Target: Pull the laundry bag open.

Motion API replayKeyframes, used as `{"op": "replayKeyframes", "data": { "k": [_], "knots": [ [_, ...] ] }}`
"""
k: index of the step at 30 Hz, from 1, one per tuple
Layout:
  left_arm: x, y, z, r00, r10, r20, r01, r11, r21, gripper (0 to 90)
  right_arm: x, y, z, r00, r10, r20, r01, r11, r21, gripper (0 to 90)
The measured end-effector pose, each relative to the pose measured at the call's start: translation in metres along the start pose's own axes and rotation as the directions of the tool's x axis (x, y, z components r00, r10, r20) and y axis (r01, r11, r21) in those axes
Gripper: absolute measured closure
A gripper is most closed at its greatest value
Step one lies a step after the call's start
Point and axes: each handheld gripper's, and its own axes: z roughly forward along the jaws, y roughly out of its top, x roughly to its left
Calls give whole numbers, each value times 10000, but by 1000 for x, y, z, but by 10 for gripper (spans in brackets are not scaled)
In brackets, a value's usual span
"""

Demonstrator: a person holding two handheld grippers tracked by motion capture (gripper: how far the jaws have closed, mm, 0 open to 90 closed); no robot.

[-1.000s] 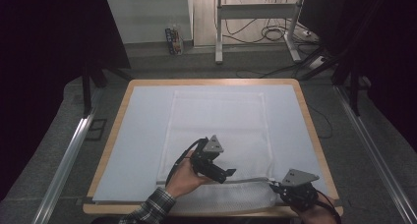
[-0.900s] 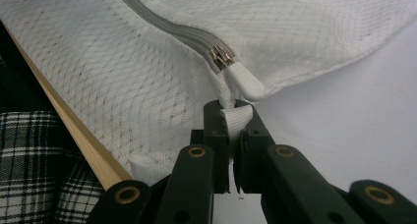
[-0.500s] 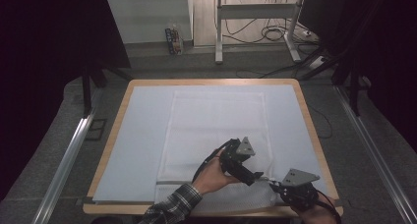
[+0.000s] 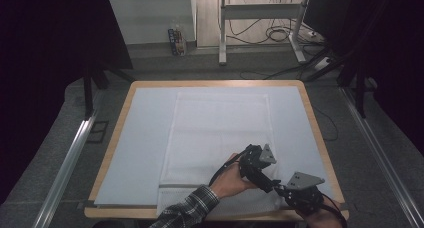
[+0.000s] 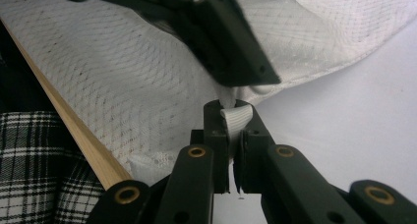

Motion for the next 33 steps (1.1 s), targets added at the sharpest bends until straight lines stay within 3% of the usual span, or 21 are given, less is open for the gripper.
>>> {"op": "replayKeyframes", "data": {
  "k": [4,6,11,14,18,21,24,26,29,31,33],
  "knots": [
    [6,0,-4,9992,-254,-312,251,9996,-116,59,0,0,0,10000,-4,20,4,10000,42,845],
    [10,-1,-6,9992,-333,-240,331,9994,-96,59,1,0,0,10000,-30,73,30,10000,14,846],
    [13,-6,-12,9982,-222,-549,227,9997,86,79,0,0,0,10000,-21,96,21,10000,31,846],
    [17,-12,-17,9974,-547,-460,549,9985,22,82,0,0,0,9999,-38,161,37,10000,51,846],
    [22,-21,-28,9970,-774,-101,774,9970,-11,112,0,0,0,9998,-64,185,62,10000,76,846],
    [21,-26,-35,9929,-1152,283,1162,9925,-373,160,0,0,0,9997,-136,226,134,9999,85,845],
    [20,-28,-41,9922,-1067,639,1090,9935,-336,245,1,1,0,9991,-251,331,248,9996,96,844],
    [21,-29,-45,9937,-743,838,757,9970,-141,297,2,1,0,9985,-362,419,358,9993,106,844],
    [20,-31,-44,9880,-860,1286,897,9957,-229,362,3,1,1,9974,-503,522,497,9987,141,843],
    [18,-31,-41,9782,-1118,1750,1183,9926,-270,416,3,1,1,9970,-550,540,543,9984,140,843],
    [18,-31,-39,9728,-1022,2079,1050,9945,-25,474,3,1,1,9965,-596,582,589,9982,123,843]
  ]
}}
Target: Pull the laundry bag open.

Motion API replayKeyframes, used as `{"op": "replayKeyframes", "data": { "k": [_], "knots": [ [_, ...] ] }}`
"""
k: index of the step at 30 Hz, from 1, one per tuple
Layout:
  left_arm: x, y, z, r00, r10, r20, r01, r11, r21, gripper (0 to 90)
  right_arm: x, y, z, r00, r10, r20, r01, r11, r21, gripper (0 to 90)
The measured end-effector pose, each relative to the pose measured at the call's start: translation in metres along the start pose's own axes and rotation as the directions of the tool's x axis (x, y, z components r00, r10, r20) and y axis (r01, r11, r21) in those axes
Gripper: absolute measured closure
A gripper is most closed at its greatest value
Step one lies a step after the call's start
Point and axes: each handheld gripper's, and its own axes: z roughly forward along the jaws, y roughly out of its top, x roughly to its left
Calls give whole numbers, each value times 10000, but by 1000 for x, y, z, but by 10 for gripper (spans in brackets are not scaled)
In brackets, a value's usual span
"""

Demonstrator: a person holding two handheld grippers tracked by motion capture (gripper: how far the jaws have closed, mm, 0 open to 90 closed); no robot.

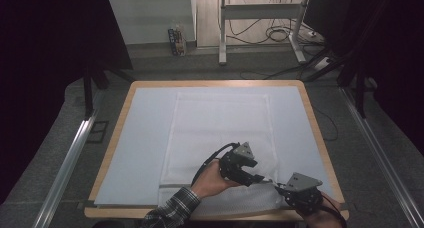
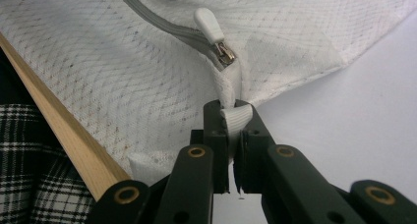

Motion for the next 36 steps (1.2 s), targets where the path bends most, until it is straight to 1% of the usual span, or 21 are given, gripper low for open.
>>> {"op": "replayKeyframes", "data": {
  "k": [1,2,3,4,7,8,9,10,12,18,20,22,24,26,28,29,30,32,33,36],
  "knots": [
    [0,0,1,9999,15,172,-16,10000,69,508,0,0,0,10000,-36,14,36,10000,-8,842],
    [-1,0,3,9994,-161,315,162,9999,-36,539,0,0,0,10000,-85,30,85,10000,-13,842],
    [0,1,3,9989,-50,460,45,9999,110,569,1,0,0,9999,-125,61,125,9999,-1,841],
    [0,1,5,9976,-283,638,285,9996,-20,605,1,0,0,9998,-150,90,150,9999,8,841],
    [1,2,6,9945,-396,974,388,9992,100,686,2,0,0,9995,-277,156,277,9996,7,841],
    [1,3,7,9929,-442,1103,428,9990,143,707,2,0,0,9994,-305,175,305,9995,13,841],
    [1,3,7,9920,-353,1215,321,9991,281,720,2,1,0,9993,-336,184,336,9994,8,841],
    [1,3,8,9906,-354,1322,309,9989,356,736,2,1,0,9991,-358,209,358,9994,9,840],
    [0,4,10,9879,-443,1485,391,9985,382,757,2,1,0,9990,-386,235,386,9993,10,841],
    [-2,4,13,9874,-464,1516,357,9967,728,776,3,1,2,9982,-511,300,507,9986,123,839],
    [-2,4,14,9857,-633,1561,517,9956,778,774,4,1,2,9980,-544,335,540,9985,110,839],
    [-1,4,14,9844,-702,1614,576,9950,813,772,4,1,1,9979,-555,343,552,9984,92,839],
    [-1,3,15,9835,-747,1647,619,9948,814,771,4,1,2,9978,-560,345,557,9984,107,839],
    [-1,3,15,9814,-728,1778,598,9952,773,741,4,1,2,9977,-577,361,574,9983,104,838],
    [-2,3,15,9808,-727,1809,594,9952,781,737,4,1,1,9976,-584,364,580,9983,96,838],
    [-2,3,15,9783,-759,1928,617,9950,783,737,4,1,2,9976,-582,362,578,9983,94,838],
    [-2,4,15,9771,-762,1986,611,9948,811,737,4,1,1,9975,-585,386,582,9983,91,838],
    [-3,4,16,9776,-745,1966,584,9945,864,739,4,1,2,9971,-626,421,623,9980,91,837],
    [-3,4,16,9791,-734,1896,574,9944,884,742,4,1,2,9970,-637,430,633,9979,98,837],
    [-3,5,17,9806,-880,1752,724,9930,935,735,4,1,2,9968,-662,441,658,9978,102,837]
  ]
}}
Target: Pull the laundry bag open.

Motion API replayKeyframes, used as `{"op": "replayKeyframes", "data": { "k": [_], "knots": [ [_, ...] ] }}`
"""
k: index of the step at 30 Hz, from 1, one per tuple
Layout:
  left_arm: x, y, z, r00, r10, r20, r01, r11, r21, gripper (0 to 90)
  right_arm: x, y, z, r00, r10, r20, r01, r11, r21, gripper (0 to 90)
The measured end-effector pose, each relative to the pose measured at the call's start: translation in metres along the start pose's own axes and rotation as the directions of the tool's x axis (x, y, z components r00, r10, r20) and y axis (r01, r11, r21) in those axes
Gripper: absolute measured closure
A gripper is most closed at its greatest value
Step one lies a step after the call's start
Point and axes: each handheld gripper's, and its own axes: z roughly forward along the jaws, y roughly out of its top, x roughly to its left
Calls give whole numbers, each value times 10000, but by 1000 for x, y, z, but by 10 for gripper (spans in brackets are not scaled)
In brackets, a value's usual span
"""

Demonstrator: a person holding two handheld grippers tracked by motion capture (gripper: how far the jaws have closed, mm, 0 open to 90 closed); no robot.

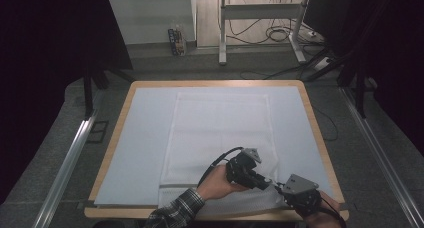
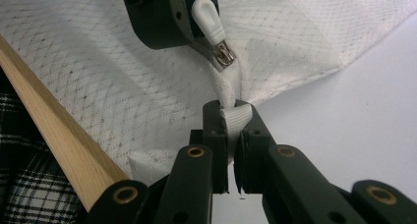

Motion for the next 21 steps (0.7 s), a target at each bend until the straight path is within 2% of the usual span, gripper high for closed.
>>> {"op": "replayKeyframes", "data": {
  "k": [6,9,12,21],
  "knots": [
    [4,0,1,9994,-355,41,355,9994,61,760,0,0,0,10000,-39,-15,39,10000,43,835],
    [4,0,1,9993,-379,25,379,9992,107,808,0,0,1,10000,-44,-24,44,10000,57,834],
    [5,0,1,9988,-469,102,467,9988,136,819,0,0,1,10000,-52,-50,52,9999,101,834],
    [10,-1,3,9954,-704,648,686,9972,302,793,1,0,2,9999,-124,5,124,9997,203,834]
  ]
}}
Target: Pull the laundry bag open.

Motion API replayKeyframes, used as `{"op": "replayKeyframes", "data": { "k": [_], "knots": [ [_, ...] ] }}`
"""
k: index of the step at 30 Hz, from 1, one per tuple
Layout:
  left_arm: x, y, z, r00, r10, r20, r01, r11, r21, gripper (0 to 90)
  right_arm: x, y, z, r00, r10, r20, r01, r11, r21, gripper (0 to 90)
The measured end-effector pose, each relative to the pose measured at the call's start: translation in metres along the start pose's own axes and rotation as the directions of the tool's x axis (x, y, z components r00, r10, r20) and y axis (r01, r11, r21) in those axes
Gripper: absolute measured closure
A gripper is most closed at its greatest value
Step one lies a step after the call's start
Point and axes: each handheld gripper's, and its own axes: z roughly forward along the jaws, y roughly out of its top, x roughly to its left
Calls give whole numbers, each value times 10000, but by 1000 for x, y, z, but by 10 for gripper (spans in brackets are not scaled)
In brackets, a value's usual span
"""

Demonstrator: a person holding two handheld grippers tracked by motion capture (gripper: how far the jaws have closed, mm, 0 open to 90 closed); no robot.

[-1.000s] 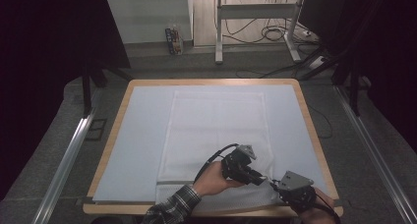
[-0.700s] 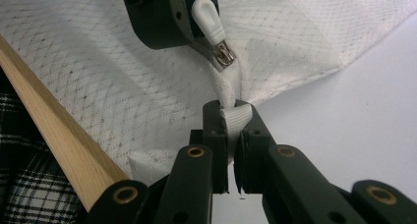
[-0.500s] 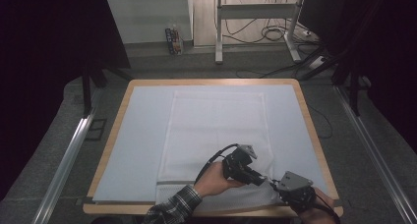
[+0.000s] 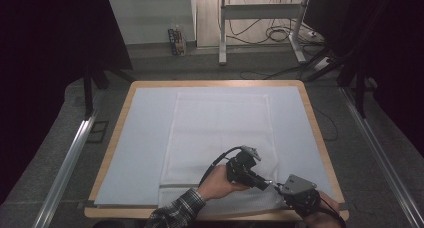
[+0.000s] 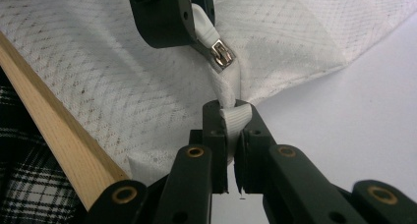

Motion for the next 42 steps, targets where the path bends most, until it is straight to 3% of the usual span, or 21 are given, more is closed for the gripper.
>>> {"op": "replayKeyframes", "data": {
  "k": [9,15,20,23,25,26,28,31,32,36,38,42],
  "knots": [
    [6,-1,-1,9975,-615,348,623,9979,-203,782,1,0,1,10000,-85,33,85,9999,63,834],
    [6,-2,0,9972,-701,274,707,9972,-233,833,1,0,1,10000,-93,36,93,9999,74,833],
    [4,-2,-2,9987,-502,86,504,9985,-228,847,0,0,1,10000,-13,-24,13,10000,52,826],
    [2,-2,-3,9992,-393,-46,391,9987,-330,851,-3,-1,-1,9994,236,-240,-239,9996,-130,779],
    [3,-3,-4,9996,-274,-78,272,9990,-349,872,-6,-1,-2,9978,544,-386,-557,9979,-344,715],
    [1,-3,-4,9992,-401,-81,396,9979,-518,872,-8,-2,-3,9966,655,-490,-678,9966,-475,671],
    [2,-4,-6,9998,-189,-91,185,9989,-440,872,-11,-1,-3,9953,817,-511,-848,9946,-605,593],
    [0,-4,-7,9997,-209,-82,205,9985,-509,873,-15,-1,-1,9958,657,-641,-705,9947,-743,518],
    [1,-4,-8,10000,20,-88,-23,9993,-378,872,-16,0,0,9955,596,-734,-653,9948,-781,493],
    [1,-3,-9,9999,123,-11,-123,9991,-405,872,-20,5,7,9948,288,-978,-364,9964,-772,436],
    [0,-3,-10,9999,103,33,-101,9991,-420,873,-21,7,9,9944,109,-1049,-195,9964,-820,440],
    [0,-2,-9,9997,201,136,-194,9987,-468,872,-22,9,14,9911,-262,-1302,166,9971,-744,548]
  ]
}}
